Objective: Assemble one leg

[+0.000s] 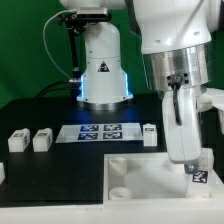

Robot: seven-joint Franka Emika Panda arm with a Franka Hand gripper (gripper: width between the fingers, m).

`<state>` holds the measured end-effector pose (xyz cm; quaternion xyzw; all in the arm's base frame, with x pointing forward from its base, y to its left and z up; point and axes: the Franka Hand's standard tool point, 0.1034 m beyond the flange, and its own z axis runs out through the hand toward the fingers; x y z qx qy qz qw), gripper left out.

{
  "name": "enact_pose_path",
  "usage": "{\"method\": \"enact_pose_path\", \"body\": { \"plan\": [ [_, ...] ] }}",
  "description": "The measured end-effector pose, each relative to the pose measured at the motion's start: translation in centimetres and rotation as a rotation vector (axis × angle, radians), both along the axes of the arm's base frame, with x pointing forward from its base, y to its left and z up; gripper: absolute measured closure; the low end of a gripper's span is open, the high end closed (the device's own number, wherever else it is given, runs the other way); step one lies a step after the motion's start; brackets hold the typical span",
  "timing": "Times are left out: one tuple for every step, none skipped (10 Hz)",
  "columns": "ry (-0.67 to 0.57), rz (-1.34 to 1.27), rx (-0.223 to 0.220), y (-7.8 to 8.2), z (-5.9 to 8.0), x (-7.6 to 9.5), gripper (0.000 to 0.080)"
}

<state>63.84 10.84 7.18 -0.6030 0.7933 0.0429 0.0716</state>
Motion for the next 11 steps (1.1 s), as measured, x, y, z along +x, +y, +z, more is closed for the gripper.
{"method": "enact_pose_path", "body": {
  "plan": [
    [-0.008,0.058,-0.004,0.0,-0.1,0.0,0.0506],
    [-0.009,0.077,-0.006,0.1,-0.1,0.0,0.0343],
    [-0.008,0.224,-0.012,0.2,-0.3,-0.2,0.0220],
    [-0.020,0.403,-0.022,0.5,-0.2,0.1,0.0220],
    [-0.042,0.511,-0.028,0.4,-0.2,0.1,0.0164],
    [-0.057,0.613,-0.033,0.3,-0.2,0.1,0.0154],
    [-0.067,0.681,-0.036,0.3,-0.2,0.1,0.0154],
    [-0.082,0.839,-0.052,0.2,-0.2,0.1,0.0154],
    [-0.082,1.049,-0.103,0.3,0.0,0.2,0.0151],
    [-0.088,1.256,-0.149,1.1,-0.2,0.1,0.0151],
    [-0.097,1.376,-0.145,1.6,-0.3,0.0,0.0151]
  ]
}}
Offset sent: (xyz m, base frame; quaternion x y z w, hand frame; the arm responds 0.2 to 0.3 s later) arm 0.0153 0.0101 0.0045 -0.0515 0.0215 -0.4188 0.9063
